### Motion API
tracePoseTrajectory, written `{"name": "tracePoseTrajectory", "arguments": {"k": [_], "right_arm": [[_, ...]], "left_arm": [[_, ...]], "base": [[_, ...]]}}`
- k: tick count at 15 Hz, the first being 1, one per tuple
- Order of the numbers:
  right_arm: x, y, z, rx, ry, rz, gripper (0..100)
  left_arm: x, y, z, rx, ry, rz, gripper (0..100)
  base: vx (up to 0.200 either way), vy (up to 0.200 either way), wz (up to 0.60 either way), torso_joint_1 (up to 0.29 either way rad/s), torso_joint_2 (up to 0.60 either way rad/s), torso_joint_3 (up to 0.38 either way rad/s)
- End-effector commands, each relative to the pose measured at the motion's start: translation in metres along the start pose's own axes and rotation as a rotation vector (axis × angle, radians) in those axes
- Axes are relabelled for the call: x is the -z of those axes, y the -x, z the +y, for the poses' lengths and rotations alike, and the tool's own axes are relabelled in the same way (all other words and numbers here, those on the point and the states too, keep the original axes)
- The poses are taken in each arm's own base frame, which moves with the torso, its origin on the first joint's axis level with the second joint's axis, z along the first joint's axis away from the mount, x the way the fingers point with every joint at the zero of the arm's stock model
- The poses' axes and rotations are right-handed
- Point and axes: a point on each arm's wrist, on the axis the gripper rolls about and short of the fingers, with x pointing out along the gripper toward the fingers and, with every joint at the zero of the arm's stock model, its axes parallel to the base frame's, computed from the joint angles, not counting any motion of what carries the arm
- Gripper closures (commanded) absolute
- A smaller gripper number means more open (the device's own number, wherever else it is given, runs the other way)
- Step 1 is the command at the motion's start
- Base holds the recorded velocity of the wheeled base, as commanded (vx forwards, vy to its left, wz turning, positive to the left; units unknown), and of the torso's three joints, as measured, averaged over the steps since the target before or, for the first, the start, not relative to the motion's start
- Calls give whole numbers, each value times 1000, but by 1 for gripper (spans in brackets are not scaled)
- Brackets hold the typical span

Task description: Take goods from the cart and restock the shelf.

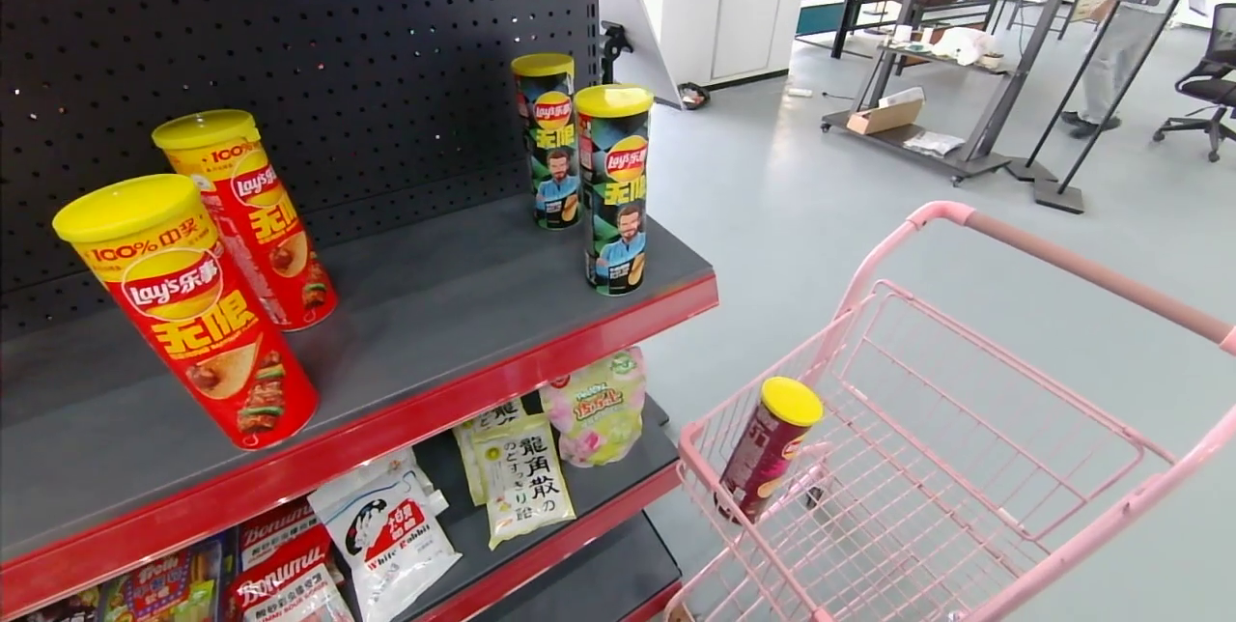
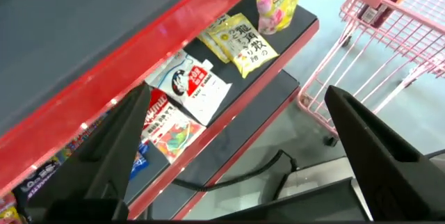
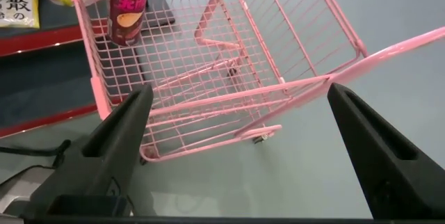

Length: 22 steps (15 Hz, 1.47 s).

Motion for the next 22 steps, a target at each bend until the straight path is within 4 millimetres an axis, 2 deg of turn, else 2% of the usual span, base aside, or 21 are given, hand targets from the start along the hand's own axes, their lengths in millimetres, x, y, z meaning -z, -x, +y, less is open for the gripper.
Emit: {"name": "tracePoseTrajectory", "arguments": {"k": [1,4,6,8,11,13,14,15,16,18,22], "right_arm": [[1,0,0,-1,1,1,0],[3,-1,1,-3,3,13,0],[7,-3,2,-14,-7,28,0],[3,-10,3,-26,0,70,0],[-37,-46,3,-24,-97,57,0],[-52,-80,4,5,-142,53,0],[-51,-87,4,12,-139,82,0],[-51,-104,6,4,-139,155,0],[-51,-110,8,-11,-139,175,0],[-58,-133,31,-160,-186,177,0],[-59,-177,63,-230,-220,149,0]], "left_arm": [[2,1,0,-1,1,-8,0],[2,1,0,-1,1,-8,0],[2,2,0,-2,2,-14,0],[3,3,1,-6,4,-27,0],[4,3,1,-7,4,-27,0],[3,3,1,-6,6,-35,0],[3,3,1,-4,4,-36,0],[3,4,1,-6,6,-38,0],[3,4,1,-6,6,-38,0],[3,3,0,-4,5,-33,0],[2,2,0,-4,5,-30,0]], "base": [[0,0,0,-149,383,237],[0,0,400,-152,395,251],[0,0,0,-149,388,241],[0,0,0,-46,146,93],[0,0,0,-9,22,15],[0,0,0,0,0,0],[0,0,0,0,0,0],[0,0,0,0,0,0],[0,0,0,0,0,0],[0,0,0,0,0,0],[0,0,0,0,0,0]]}}
